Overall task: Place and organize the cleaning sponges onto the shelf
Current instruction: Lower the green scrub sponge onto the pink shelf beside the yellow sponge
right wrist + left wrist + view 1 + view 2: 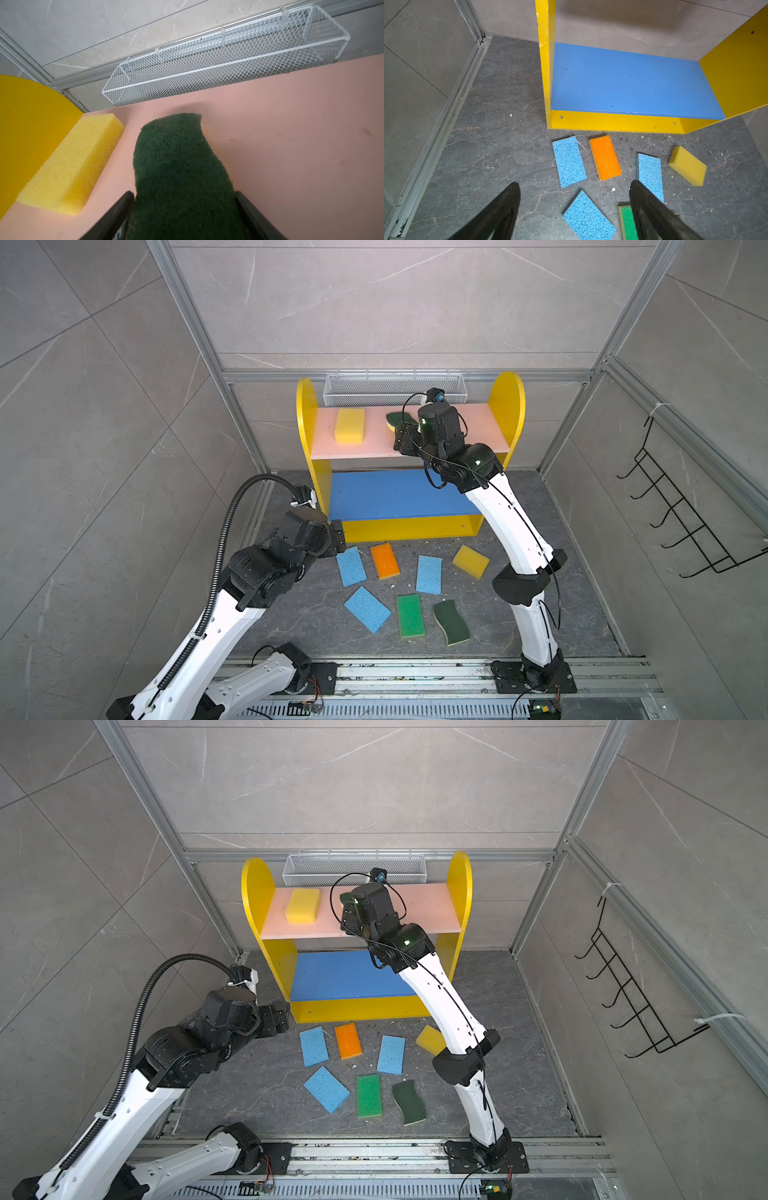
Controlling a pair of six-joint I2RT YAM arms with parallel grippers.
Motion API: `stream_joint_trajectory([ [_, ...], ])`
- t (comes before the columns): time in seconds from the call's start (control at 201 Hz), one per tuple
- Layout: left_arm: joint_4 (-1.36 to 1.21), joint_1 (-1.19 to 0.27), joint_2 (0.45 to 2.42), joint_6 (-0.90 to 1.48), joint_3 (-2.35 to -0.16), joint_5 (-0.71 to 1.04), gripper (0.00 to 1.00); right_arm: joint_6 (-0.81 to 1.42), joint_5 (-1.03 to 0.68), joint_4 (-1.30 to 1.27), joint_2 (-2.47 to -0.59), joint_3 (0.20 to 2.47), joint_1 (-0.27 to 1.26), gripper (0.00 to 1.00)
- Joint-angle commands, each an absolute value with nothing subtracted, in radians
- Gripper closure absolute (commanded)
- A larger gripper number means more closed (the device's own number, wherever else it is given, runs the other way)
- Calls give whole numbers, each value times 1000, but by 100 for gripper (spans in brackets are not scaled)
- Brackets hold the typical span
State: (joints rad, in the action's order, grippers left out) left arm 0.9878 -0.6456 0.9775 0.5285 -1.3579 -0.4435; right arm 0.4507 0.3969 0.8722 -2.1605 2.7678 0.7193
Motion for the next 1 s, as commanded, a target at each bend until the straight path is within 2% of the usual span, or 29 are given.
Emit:
stream_joint_trajectory([
  [0.0,974,-645,959,501,-1373,-468,15,457,364,938,-2186,2779,719,24],
  [0.314,969,-645,948,514,-1370,-468,14,413,327,1010,-2134,2749,719,20],
  [0.593,973,-646,940,525,-1370,-464,14,345,324,1034,-2099,2729,719,20],
  [0.996,977,-645,935,540,-1367,-468,14,295,220,1010,-2082,2718,715,20],
])
